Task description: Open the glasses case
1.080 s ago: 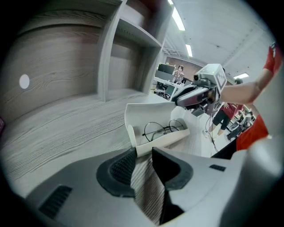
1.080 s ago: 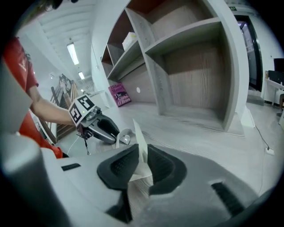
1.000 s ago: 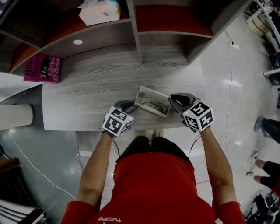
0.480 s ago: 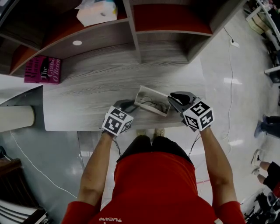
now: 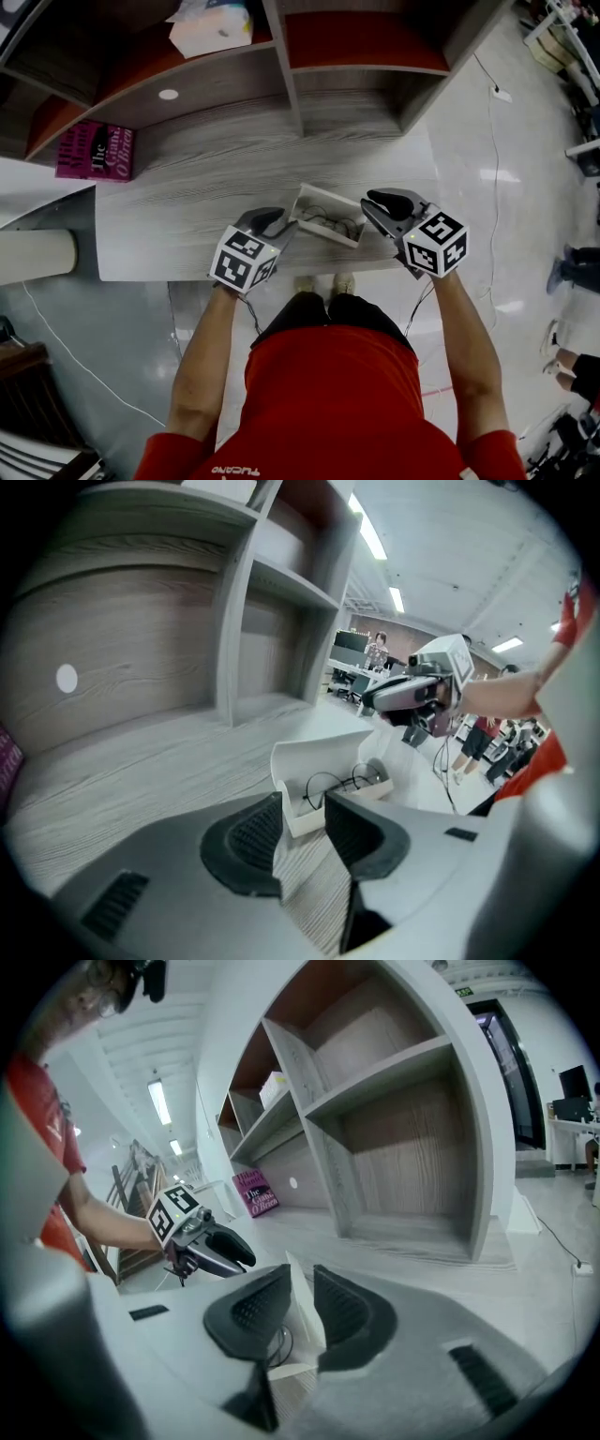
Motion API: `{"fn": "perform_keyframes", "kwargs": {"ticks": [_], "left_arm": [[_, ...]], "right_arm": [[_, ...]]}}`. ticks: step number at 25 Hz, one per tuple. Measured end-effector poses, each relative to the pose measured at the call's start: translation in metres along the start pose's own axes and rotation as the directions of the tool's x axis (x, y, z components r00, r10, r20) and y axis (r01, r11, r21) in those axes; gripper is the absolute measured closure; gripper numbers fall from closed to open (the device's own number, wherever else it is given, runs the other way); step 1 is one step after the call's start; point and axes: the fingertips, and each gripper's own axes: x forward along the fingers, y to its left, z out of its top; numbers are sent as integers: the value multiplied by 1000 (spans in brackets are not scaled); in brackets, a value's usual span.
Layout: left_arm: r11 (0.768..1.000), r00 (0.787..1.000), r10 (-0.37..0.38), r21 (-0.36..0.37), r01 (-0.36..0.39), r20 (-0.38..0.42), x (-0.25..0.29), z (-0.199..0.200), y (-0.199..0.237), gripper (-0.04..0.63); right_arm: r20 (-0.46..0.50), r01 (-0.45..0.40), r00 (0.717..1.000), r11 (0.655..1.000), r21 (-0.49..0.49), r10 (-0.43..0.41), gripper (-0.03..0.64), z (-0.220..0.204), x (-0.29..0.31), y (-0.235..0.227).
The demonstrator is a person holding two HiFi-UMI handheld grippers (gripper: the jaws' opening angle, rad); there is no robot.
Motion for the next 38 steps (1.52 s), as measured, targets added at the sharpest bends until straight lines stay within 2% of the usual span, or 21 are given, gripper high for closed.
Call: {"fn": "perform_keyframes", "kwargs": {"ticks": [5,8,12,17,21,27,29,32,38], "left_arm": [[1000,987,19,4,-20,158,-30,48,-4,466],[998,955,36,30,-47,295,-56,89,-13,488],[993,882,47,76,-94,470,-95,140,-27,533],[984,782,41,110,-139,622,-145,191,-53,555],[975,713,41,126,-180,700,-172,210,-67,568],[970,632,40,121,-210,774,-198,217,-80,580],[970,632,31,129,-205,774,-199,212,-85,584],[970,656,18,145,-194,755,-195,202,-90,586],[972,659,17,142,-187,752,-193,197,-90,588]], "right_arm": [[93,19,996,1000,-17,-17,538,32,-12,6],[180,38,983,999,-40,-30,544,63,-27,16],[305,74,951,994,-85,-45,569,102,-50,33],[429,130,901,982,-138,-59,607,137,-79,60],[506,190,859,964,-183,-73,611,158,-100,79],[599,265,793,948,-175,-111,612,174,-124,95],[616,279,778,947,-161,-124,612,174,-127,99],[623,282,772,946,-158,-126,614,170,-125,107],[628,287,768,944,-164,-125,614,167,-124,115]]}}
